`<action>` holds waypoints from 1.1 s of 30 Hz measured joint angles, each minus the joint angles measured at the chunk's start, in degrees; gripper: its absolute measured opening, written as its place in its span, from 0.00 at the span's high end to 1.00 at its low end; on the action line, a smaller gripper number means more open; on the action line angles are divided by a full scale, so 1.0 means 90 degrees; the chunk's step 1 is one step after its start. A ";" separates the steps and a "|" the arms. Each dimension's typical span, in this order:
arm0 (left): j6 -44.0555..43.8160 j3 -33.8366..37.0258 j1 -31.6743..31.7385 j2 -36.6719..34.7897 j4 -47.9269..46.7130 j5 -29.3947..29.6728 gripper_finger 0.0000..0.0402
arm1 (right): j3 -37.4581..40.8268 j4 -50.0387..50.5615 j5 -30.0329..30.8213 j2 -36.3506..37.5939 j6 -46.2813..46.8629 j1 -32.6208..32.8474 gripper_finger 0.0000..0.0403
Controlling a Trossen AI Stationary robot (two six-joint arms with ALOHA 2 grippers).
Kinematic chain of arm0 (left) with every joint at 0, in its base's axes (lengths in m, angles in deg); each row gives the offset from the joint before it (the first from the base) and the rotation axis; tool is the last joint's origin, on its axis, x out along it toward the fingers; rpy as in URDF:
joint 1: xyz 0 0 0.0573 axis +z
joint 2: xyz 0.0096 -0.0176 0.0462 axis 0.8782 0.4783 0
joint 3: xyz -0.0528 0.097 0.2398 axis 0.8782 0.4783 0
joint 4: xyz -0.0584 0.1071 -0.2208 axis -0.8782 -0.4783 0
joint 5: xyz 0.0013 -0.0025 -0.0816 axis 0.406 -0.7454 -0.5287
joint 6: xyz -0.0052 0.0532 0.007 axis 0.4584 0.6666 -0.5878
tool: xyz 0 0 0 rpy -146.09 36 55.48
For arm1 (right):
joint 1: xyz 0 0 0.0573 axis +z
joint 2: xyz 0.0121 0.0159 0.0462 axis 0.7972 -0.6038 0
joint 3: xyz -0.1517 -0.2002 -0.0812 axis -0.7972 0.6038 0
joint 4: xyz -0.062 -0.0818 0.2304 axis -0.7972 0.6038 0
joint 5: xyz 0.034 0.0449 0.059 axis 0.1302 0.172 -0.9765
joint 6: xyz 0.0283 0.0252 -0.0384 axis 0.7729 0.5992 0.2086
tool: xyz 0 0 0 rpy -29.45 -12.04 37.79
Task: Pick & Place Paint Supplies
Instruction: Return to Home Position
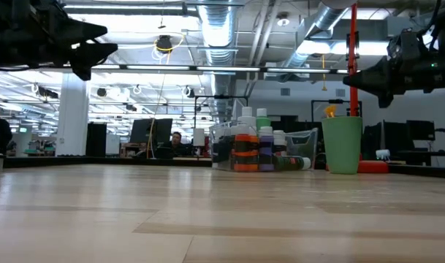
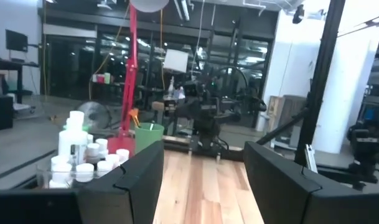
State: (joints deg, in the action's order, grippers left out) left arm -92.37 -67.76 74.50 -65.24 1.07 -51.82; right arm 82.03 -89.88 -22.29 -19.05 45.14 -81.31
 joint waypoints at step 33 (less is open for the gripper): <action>0.0000 0.0000 -0.0106 -0.0005 0.0028 0.0001 0.48 | 0.0002 0.0000 0.0002 0.0000 0.0000 0.0002 1.00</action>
State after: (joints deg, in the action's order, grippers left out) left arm -92.37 -67.76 73.55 -65.28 1.32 -51.81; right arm 82.05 -89.88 -22.26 -19.05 45.14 -81.29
